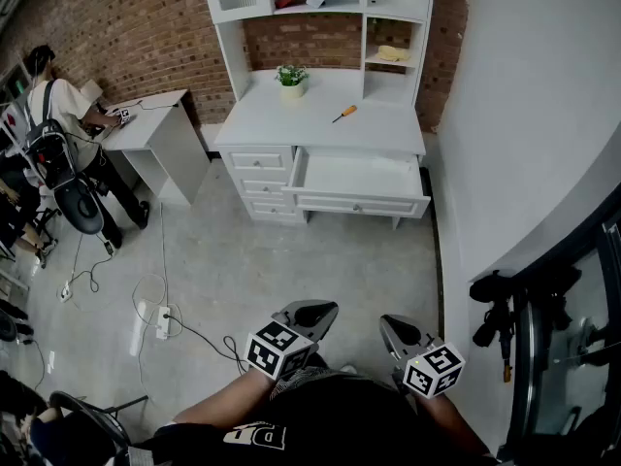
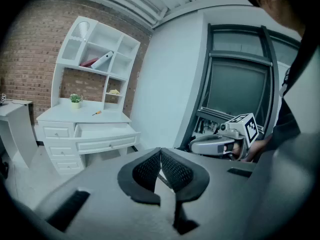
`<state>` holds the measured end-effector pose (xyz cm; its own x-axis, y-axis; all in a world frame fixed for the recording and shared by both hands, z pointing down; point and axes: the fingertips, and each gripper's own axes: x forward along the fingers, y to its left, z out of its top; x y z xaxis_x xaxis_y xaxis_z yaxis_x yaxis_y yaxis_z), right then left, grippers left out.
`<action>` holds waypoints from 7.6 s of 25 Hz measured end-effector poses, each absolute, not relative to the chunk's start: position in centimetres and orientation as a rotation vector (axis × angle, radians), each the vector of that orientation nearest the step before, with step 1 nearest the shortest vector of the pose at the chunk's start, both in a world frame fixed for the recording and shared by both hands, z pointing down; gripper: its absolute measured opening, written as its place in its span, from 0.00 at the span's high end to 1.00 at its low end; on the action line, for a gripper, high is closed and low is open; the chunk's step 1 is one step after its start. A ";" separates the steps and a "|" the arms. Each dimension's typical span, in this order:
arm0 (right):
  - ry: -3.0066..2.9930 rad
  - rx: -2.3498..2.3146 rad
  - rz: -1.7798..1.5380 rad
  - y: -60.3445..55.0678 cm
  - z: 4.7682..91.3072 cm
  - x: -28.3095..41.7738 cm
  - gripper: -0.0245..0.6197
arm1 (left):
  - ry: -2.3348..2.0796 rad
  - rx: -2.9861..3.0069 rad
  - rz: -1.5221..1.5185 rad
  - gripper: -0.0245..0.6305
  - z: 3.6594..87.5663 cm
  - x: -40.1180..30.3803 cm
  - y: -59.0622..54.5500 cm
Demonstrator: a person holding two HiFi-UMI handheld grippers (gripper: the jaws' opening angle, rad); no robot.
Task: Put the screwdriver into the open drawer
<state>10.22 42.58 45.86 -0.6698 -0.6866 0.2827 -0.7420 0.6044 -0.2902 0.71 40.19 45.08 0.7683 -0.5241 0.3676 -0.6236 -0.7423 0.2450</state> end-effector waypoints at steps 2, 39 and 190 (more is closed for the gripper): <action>-2.685 1.203 0.582 42.6 45.8 10.2 0.96 | -0.874 2.602 0.391 0.93 45.1 0.7 40.2; -2.725 1.221 0.679 40.8 46.5 12.5 0.96 | -0.842 2.593 0.456 0.93 45.8 3.5 37.3; -1.591 0.108 -0.618 -54.6 69.1 5.6 0.84 | -1.158 2.083 0.529 0.93 57.8 -14.0 -28.4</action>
<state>5.61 -54.63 69.13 -0.1346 -0.4252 0.8950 0.2908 0.8465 0.4459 -14.02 -28.41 57.79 0.5205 -0.5746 0.6317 -0.8536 -0.3680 0.3686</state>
